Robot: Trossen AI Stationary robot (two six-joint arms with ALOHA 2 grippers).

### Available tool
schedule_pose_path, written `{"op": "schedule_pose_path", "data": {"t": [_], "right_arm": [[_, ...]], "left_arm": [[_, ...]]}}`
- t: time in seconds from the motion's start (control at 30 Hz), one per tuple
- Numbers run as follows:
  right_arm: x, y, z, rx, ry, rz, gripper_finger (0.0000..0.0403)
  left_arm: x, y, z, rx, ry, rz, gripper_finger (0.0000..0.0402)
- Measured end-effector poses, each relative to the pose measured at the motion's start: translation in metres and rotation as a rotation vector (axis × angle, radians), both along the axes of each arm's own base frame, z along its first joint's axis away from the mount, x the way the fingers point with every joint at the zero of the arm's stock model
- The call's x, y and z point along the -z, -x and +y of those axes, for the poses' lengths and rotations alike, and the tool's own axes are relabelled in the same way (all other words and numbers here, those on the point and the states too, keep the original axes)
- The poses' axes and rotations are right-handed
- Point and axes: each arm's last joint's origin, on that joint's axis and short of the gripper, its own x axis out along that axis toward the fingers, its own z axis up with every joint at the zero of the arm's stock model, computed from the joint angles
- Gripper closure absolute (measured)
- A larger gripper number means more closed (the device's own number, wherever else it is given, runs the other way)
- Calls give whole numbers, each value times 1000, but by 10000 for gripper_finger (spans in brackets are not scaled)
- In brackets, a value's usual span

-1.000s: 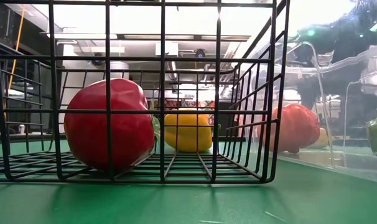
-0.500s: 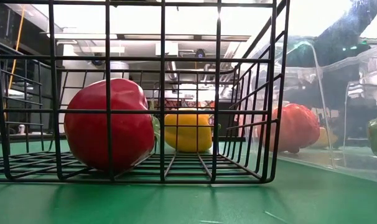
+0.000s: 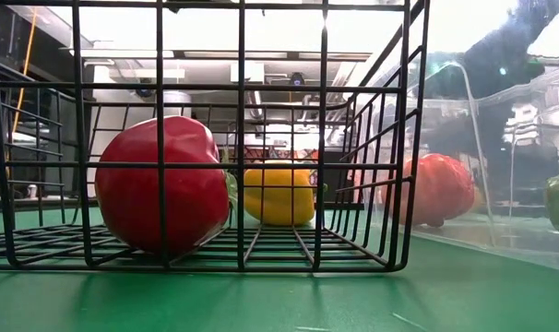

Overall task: Sort produce into baskets
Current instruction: Put the right lemon into the wire basket

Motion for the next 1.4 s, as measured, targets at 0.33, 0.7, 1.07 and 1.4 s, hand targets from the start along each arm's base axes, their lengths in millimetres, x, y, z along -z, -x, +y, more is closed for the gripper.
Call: {"op": "schedule_pose_path", "data": {"t": [0.33, 0.7, 1.07, 1.4], "right_arm": [[-115, -42, -9, -287, 330, -418, 163], [-113, -129, 91, -897, 251, -670, 157], [-100, -186, 142, -1236, 234, -690, 155], [-106, -193, 140, -1251, 243, -674, 124]], "left_arm": [[-45, 56, 5, -42, -35, -182, 49], [-44, 65, 4, -43, -13, -188, 49], [-39, 63, 4, -47, 14, -176, 49], [-38, 62, 4, -44, 14, -174, 49]]}}
